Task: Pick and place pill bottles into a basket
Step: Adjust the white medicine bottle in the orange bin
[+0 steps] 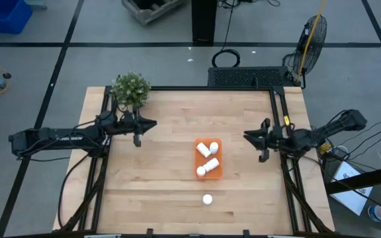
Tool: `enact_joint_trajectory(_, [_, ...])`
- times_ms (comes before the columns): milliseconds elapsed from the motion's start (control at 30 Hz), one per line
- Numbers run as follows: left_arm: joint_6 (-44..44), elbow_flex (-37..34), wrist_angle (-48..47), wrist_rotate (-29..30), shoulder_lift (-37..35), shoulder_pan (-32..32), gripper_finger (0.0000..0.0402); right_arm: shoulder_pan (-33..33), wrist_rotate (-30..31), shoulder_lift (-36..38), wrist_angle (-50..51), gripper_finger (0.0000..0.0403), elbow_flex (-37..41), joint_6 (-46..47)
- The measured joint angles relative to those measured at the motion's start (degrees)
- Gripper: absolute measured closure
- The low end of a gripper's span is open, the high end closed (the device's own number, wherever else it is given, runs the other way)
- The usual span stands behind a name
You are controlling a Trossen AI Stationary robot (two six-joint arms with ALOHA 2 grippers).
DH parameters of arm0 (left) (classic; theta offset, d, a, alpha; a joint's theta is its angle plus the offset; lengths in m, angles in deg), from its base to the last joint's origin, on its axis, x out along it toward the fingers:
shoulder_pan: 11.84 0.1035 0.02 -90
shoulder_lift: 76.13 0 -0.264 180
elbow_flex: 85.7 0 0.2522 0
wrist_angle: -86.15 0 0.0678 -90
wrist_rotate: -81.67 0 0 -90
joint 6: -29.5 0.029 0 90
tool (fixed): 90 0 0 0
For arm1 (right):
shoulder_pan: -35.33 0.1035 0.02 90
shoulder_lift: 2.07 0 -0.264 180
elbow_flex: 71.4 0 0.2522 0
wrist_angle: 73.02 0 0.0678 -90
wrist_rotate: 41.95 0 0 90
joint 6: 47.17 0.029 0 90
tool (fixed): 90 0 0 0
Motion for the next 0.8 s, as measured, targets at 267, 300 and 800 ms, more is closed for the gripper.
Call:
enact_joint_trajectory(267, [0.84,-0.07,1.51,-5.45,-0.01,0.07,0.0371,-3.73,-3.84,-31.25,27.45,0.0196,-28.76,6.53])
enact_joint_trajectory(300, [0.61,-0.07,1.54,-5.49,-0.04,0.08,0.0375,-4.82,-5.60,-34.75,32.78,0.0188,-33.01,8.17])
enact_joint_trajectory(800, [-0.41,-0.07,-0.62,-4.03,-0.01,0.10,0.0362,-9.74,-34.84,-59.26,62.36,0.0197,-60.20,-2.80])
